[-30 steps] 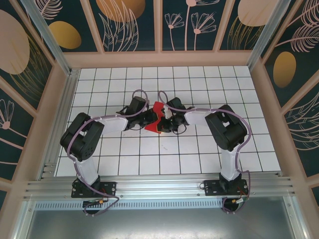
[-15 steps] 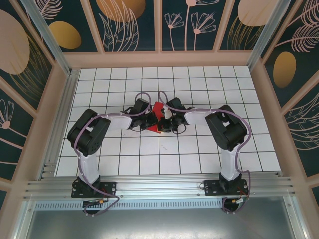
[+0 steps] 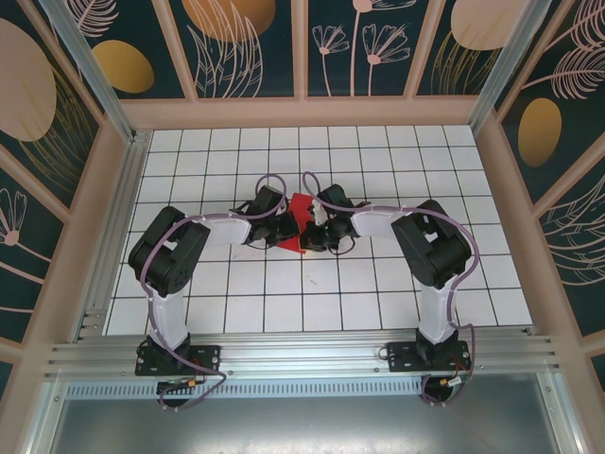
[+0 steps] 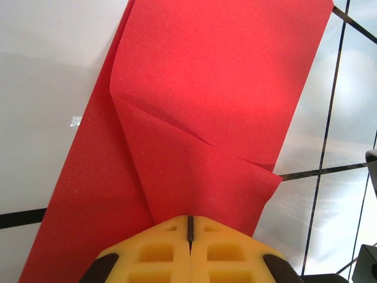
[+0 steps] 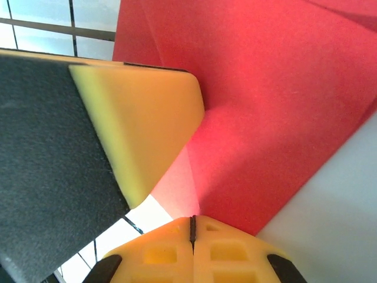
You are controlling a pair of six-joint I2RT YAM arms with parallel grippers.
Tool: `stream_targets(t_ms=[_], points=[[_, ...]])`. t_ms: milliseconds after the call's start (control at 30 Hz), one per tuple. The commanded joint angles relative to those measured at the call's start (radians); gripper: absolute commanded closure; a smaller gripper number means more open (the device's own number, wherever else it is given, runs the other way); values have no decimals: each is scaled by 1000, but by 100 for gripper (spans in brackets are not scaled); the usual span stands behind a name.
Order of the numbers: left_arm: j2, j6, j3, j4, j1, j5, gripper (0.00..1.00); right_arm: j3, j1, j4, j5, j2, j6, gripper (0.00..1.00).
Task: Fold a paper plane with a square sheet of paper (pick it up from the middle)
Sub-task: Fold the triangle a second time at the center of the table.
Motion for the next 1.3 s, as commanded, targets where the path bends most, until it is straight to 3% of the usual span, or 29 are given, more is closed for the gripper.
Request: stream_targets(t_ms=[0,367,600,1267], points=[[21,-2,-7,-24,1,-21,96,-37,-7,-31,23,-21,8,95],[14,2,9,-37,5,-84,96,-71,-7,-122,83,21,-3,97],[45,37,55,-60,58,-125,96,-103,-6,-162,124,27,-23,98],[138,104,164,-122,136,-191,96,-121,0,-161,122,27,-25,98]])
